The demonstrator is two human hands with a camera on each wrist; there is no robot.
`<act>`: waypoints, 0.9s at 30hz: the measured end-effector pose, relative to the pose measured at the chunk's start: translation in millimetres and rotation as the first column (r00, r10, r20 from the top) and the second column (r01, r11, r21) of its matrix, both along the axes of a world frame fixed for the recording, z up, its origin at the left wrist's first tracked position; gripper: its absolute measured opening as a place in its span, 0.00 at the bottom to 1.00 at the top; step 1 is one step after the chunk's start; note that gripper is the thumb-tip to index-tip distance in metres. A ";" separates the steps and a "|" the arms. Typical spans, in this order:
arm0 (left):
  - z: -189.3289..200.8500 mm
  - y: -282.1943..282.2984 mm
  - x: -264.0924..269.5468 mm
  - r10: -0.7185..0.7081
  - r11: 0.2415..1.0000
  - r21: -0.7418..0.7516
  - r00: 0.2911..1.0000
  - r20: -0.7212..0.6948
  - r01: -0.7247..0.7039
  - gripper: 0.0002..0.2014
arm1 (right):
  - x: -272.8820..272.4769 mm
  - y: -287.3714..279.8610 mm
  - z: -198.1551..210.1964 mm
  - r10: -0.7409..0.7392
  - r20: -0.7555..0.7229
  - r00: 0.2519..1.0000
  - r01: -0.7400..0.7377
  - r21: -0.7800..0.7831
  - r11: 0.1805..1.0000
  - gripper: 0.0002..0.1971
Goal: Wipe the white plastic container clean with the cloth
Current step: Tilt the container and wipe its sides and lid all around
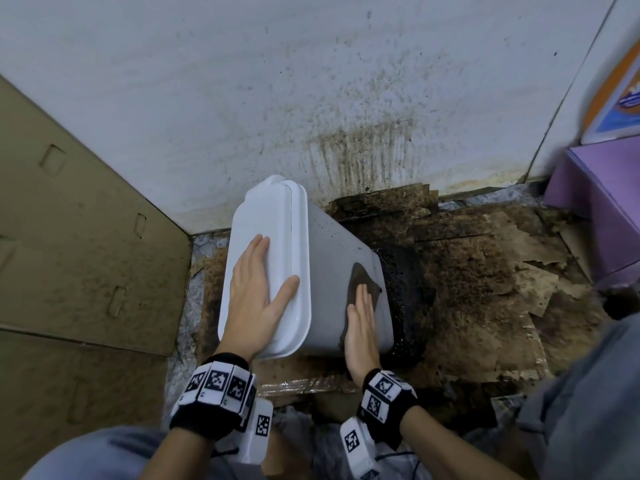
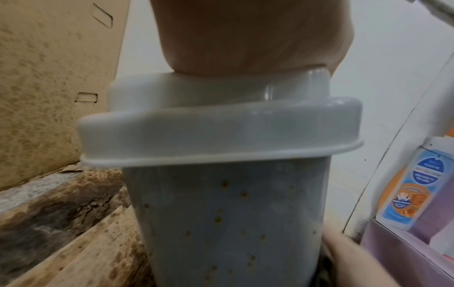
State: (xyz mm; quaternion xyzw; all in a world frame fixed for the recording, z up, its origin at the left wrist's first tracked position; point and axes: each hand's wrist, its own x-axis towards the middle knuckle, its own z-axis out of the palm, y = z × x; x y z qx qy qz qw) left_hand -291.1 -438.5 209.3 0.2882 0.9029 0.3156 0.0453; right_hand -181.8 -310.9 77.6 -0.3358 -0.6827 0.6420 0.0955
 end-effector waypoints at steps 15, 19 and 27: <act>1.1 -6.3 -1.3 -0.011 1.000 0.010 0.999 0.036 0.011 0.42 | -29.0 -4.8 67.6 0.358 -0.226 0.906 -0.305 0.237 0.922 0.28; 1.1 -7.4 -2.0 -0.016 1.000 0.016 0.999 0.037 0.015 0.42 | -58.3 24.3 69.3 0.497 -0.150 0.855 -0.450 0.264 0.853 0.28; -0.7 -7.1 -2.9 -0.019 0.999 0.032 0.999 0.039 0.018 0.41 | -94.9 59.8 55.6 0.548 -0.090 0.832 -0.493 0.336 0.803 0.30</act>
